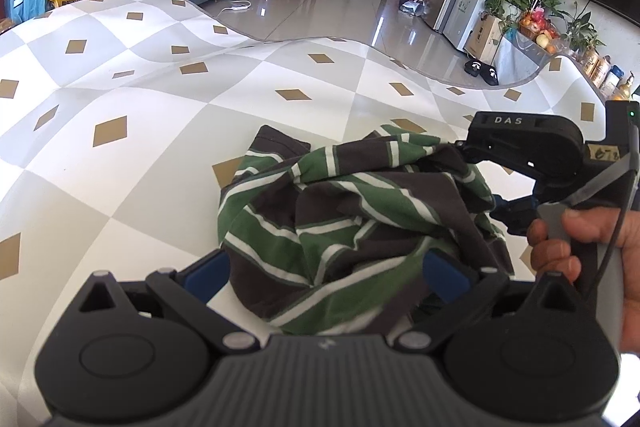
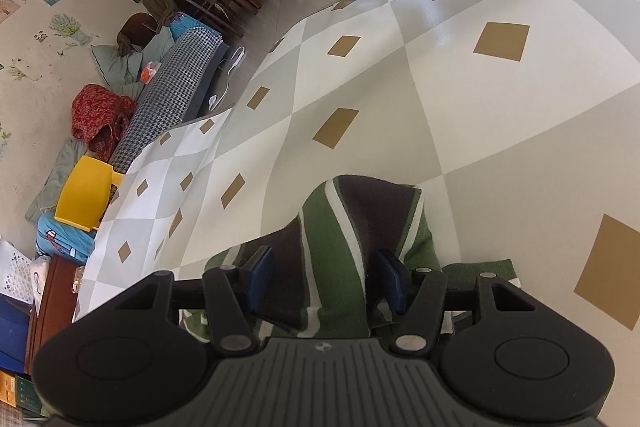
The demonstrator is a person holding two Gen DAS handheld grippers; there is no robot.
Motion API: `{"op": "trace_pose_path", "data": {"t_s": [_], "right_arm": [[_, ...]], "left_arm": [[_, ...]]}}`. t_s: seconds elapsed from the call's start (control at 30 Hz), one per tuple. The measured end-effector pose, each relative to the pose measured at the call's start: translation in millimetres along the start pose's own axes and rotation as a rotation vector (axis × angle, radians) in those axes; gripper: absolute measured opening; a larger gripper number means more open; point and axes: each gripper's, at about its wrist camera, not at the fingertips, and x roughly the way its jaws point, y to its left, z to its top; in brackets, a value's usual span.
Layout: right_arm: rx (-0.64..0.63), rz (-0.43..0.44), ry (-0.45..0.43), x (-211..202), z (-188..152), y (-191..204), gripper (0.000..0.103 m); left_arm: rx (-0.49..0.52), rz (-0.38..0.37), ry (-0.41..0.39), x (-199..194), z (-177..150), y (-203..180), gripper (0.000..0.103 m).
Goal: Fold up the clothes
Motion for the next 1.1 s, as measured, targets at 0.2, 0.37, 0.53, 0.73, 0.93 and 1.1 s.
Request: {"op": "trace_pose_path", "data": {"t_s": [0.2, 0.37, 0.53, 0.73, 0.93, 1.1], "right_arm": [[0.01, 0.002, 0.015, 0, 1, -2, 0.019], [0.007, 0.073, 0.03, -6, 1, 2, 0.008], [-0.021, 0.176, 0.032, -19, 0, 13, 0.006], [-0.093, 0.296, 0.028, -43, -4, 29, 0.006], [-0.172, 0.372, 0.027, -70, -13, 45, 0.006], [-0.227, 0.403, 0.02, -93, -19, 52, 0.006]], "left_arm": [[-0.069, 0.005, 0.097, 20, -3, 11, 0.103], [-0.106, 0.026, 0.16, 41, -9, 17, 0.103], [-0.069, 0.056, 0.154, 49, -12, 10, 0.103], [-0.035, 0.079, 0.124, 56, -11, 2, 0.103], [-0.032, 0.084, 0.092, 65, -6, -2, 0.103], [-0.072, 0.057, 0.058, 67, 6, -4, 0.103]]}}
